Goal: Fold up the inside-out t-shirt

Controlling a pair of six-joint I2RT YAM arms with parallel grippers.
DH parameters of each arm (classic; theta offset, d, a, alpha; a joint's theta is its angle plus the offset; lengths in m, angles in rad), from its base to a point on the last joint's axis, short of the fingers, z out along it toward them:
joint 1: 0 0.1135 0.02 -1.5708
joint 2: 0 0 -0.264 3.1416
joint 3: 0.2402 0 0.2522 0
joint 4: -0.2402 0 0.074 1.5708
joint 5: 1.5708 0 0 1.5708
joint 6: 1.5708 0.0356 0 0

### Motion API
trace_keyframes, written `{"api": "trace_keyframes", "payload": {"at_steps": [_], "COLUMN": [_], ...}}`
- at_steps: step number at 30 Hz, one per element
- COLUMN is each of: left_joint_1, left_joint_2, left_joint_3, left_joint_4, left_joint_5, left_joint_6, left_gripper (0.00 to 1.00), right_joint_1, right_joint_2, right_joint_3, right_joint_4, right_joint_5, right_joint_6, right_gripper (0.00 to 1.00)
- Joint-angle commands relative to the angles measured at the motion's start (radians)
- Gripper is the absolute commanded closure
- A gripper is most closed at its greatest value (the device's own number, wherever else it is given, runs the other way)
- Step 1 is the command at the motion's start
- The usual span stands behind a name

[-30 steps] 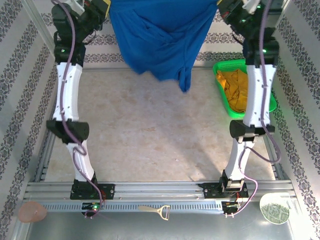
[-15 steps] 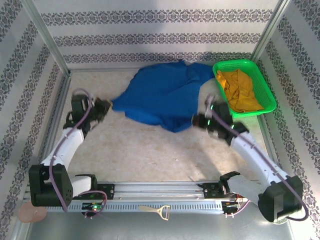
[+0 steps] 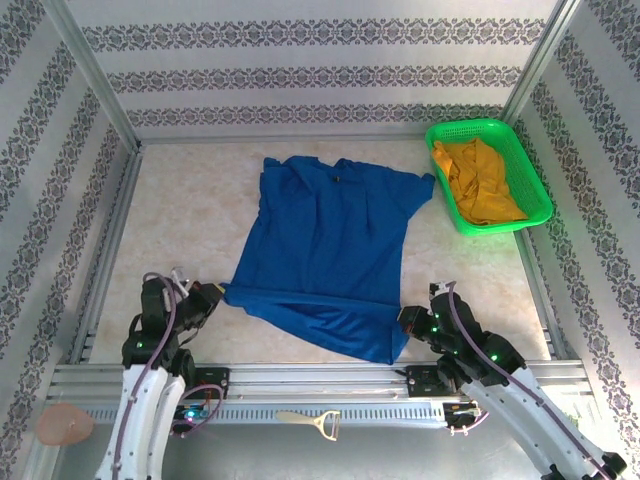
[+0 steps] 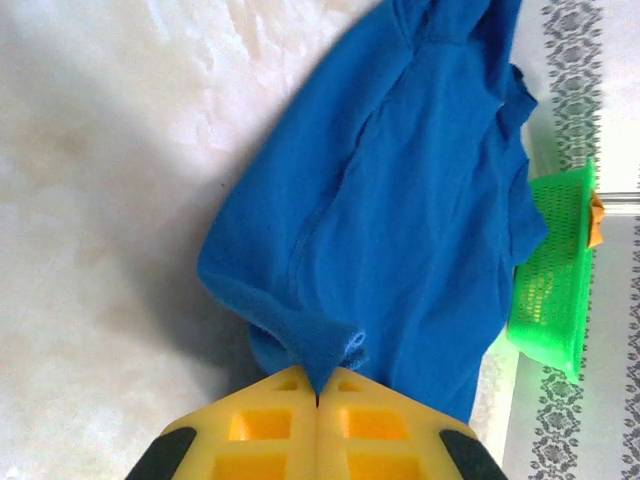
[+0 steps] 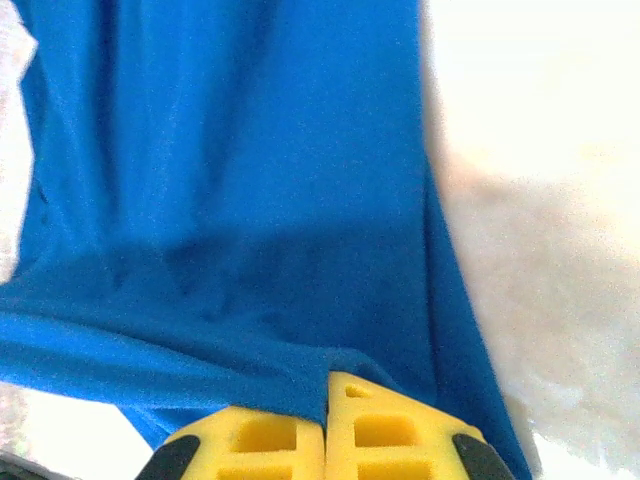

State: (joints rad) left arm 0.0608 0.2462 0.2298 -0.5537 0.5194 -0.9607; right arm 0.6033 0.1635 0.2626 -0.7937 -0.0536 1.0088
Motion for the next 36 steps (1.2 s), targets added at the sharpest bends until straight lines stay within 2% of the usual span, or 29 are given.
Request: {"api": "trace_keyframes", "payload": {"at_steps": [1, 2, 3, 5, 6, 8, 12, 15, 16, 20, 24, 27, 32, 36], "left_joint_1": [0.022, 0.022, 0.022, 0.022, 0.022, 0.022, 0.022, 0.000, -0.025, -0.194, -0.451, -0.630, -0.879, -0.999], "left_joint_2": [-0.108, -0.124, -0.132, -0.121, -0.110, -0.077, 0.125, 0.338, 0.397, 0.557, 0.703, 0.829, 1.075, 1.232], "left_joint_3": [-0.017, -0.013, -0.002, 0.024, 0.043, 0.088, 0.192, 0.323, 0.367, 0.499, 0.588, 0.658, 0.789, 0.871], "left_joint_4": [-0.197, -0.200, -0.204, -0.189, -0.177, -0.147, -0.020, -0.005, -0.011, -0.046, -0.027, -0.017, -0.013, 0.018], "left_joint_5": [-0.139, -0.135, -0.134, -0.133, -0.141, -0.156, -0.082, -0.003, -0.011, -0.087, -0.212, -0.289, -0.357, -0.381], "left_joint_6": [-0.061, -0.062, -0.061, -0.061, -0.058, -0.044, 0.023, 0.167, 0.208, 0.293, 0.327, 0.383, 0.501, 0.582], "left_gripper": [0.72, 0.62, 0.55, 0.39, 0.32, 0.25, 0.23, 0.23, 0.23, 0.23, 0.23, 0.23, 0.23, 0.22], "right_joint_1": [0.007, 0.008, 0.010, 0.012, 0.013, 0.015, 0.024, 0.034, 0.036, 0.079, 0.142, 0.137, 0.012, -0.132], "right_joint_2": [0.047, 0.078, 0.113, 0.183, 0.217, 0.275, 0.397, 0.476, 0.507, 0.592, 0.647, 0.643, 0.586, 0.513], "right_joint_3": [0.040, 0.059, 0.075, 0.145, 0.175, 0.229, 0.310, 0.354, 0.365, 0.363, 0.339, 0.332, 0.341, 0.347], "right_joint_4": [-0.154, -0.154, -0.153, -0.154, -0.156, -0.153, -0.131, -0.113, -0.106, -0.024, 0.035, 0.009, -0.076, -0.131], "right_joint_5": [0.165, 0.166, 0.166, 0.174, 0.181, 0.204, 0.236, 0.251, 0.245, 0.201, 0.237, 0.270, 0.233, 0.165], "right_joint_6": [0.047, 0.036, 0.017, -0.009, -0.020, -0.041, -0.082, -0.108, -0.107, -0.035, 0.052, 0.102, 0.115, 0.095], "right_gripper": [0.80, 0.62, 0.52, 0.41, 0.38, 0.38, 0.38, 0.38, 0.39, 0.39, 0.31, 0.31, 0.29, 0.29]}}
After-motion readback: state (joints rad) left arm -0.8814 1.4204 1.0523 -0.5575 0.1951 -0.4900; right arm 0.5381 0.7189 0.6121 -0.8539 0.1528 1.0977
